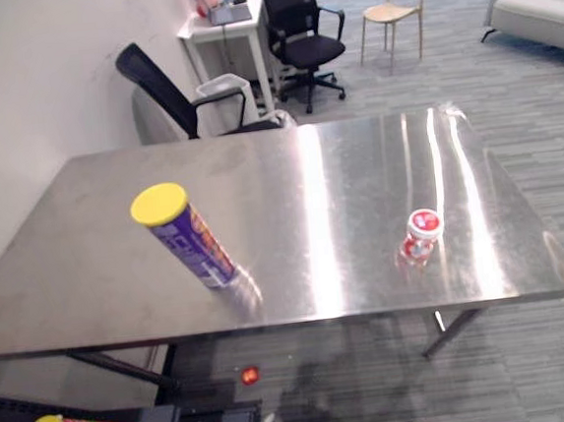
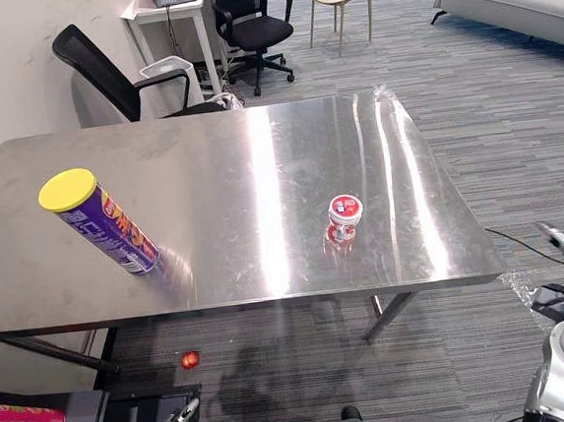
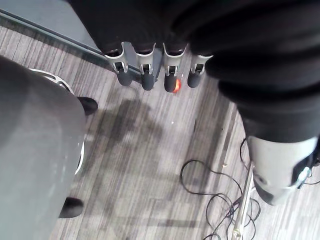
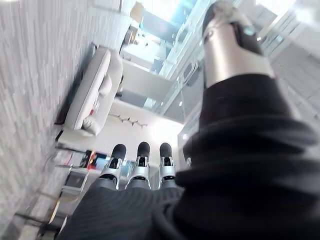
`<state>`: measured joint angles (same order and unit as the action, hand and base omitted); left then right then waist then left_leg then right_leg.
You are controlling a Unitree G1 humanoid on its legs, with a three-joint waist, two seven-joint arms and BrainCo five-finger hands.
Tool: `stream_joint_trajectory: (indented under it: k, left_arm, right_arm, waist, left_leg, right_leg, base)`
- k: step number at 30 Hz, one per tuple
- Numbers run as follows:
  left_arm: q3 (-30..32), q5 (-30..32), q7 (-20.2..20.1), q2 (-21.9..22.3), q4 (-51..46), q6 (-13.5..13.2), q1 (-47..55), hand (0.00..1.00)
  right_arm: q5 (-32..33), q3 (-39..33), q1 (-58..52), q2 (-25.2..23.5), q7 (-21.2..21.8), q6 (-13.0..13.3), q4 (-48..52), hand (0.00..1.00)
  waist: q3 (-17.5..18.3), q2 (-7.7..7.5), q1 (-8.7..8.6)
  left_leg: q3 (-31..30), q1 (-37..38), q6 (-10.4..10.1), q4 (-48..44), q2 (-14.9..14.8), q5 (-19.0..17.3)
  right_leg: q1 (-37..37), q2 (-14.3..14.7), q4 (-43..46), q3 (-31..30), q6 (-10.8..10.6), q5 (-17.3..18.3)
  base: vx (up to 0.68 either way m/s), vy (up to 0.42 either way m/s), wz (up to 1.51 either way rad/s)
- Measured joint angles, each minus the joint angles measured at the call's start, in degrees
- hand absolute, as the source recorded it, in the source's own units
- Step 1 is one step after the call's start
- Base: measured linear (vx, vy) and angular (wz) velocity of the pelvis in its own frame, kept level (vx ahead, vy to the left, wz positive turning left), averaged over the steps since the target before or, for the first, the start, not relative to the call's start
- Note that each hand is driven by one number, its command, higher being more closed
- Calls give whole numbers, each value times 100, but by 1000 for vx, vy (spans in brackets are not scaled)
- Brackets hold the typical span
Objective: Put the gum and the chips on the shelf.
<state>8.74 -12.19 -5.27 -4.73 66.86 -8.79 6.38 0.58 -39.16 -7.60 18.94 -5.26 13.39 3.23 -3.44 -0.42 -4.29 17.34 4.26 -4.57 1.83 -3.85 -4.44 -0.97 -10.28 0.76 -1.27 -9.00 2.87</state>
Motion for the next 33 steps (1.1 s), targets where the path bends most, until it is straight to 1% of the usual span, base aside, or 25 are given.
stream_joint_trajectory:
  k: [3,4,5,6,8,11,14,21,24,29,33]
  left_arm:
    - [-28,1,-10,-2,-83,-1,13,0]
    - [-62,2,-15,-7,-94,-6,14,0]
    - [-71,2,-15,-6,-101,-7,14,0]
    - [-149,2,-16,-23,-130,-21,10,0]
    - [-182,3,-18,-31,-146,-61,10,0]
    - [-231,3,-17,-51,-153,-67,8,0]
    - [-292,2,-11,-63,-156,-71,7,0]
    - [-405,2,-6,-79,-155,-105,4,0]
    - [-402,1,-2,-72,-191,-106,4,0]
    - [-398,1,28,-59,-250,-109,-3,0]
    - [-389,1,50,-53,-315,-105,1,0]
  right_arm:
    - [48,647,-346,-87,575,120,495,0]
    - [188,846,-447,-158,810,168,595,0]
    - [214,930,-486,-193,884,180,622,0]
    - [290,1166,-616,-240,1061,183,691,0]
    - [444,1437,-748,-243,1232,186,723,0]
    - [512,1881,-868,-245,1458,187,771,0]
    - [673,2118,-916,-242,1589,187,779,0]
    - [703,2346,-927,-242,1542,187,776,0]
    - [652,2403,-790,-244,1381,186,700,0]
    - [595,2352,-441,-284,1018,188,404,0]
    - [516,2291,-186,-481,777,185,47,0]
  waist:
    - [8,-26,26]
    - [11,-36,52]
    - [15,-42,59]
    - [22,-54,110]
    - [32,-70,140]
    - [36,-94,142]
    - [34,-101,148]
    - [37,-95,160]
    - [43,-84,172]
    - [41,-87,275]
    - [28,-108,293]
  left_leg:
    - [-24,-8,-1,0,-3,-1]
    - [-28,-9,-1,0,-5,-1]
    - [-30,-9,-1,0,-6,-1]
    - [-34,-9,-1,-2,-6,-2]
    - [-40,-9,-1,-6,-7,-1]
    - [-57,-11,-1,-20,-13,-1]
    - [-76,-18,0,-29,-16,0]
    - [-197,-46,2,-27,-21,3]
    - [-248,-106,5,-32,-22,14]
    - [-277,-105,4,-31,-31,15]
    - [-407,-111,4,7,-30,67]
  right_leg:
    - [10,2,-13,12,-12,-8]
    - [12,3,-13,15,-21,-14]
    - [13,3,-14,15,-23,-15]
    - [18,2,-14,19,-24,-16]
    - [25,2,-14,24,-25,-16]
    - [39,0,-14,49,-25,-16]
    - [49,-3,-21,75,-25,-16]
    - [123,-1,-74,203,-25,-16]
    - [122,-1,-74,253,-25,-16]
    - [143,8,-73,283,-25,-16]
    - [200,6,-75,425,-24,-16]
  base:
    - [0,0,0]
    - [0,0,0]
    - [0,0,0]
    - [0,0,0]
    - [0,0,0]
    - [0,0,0]
    - [0,0,0]
    - [3,-18,9]
    - [12,-13,9]
    - [3,-10,3]
    - [-9,-15,15]
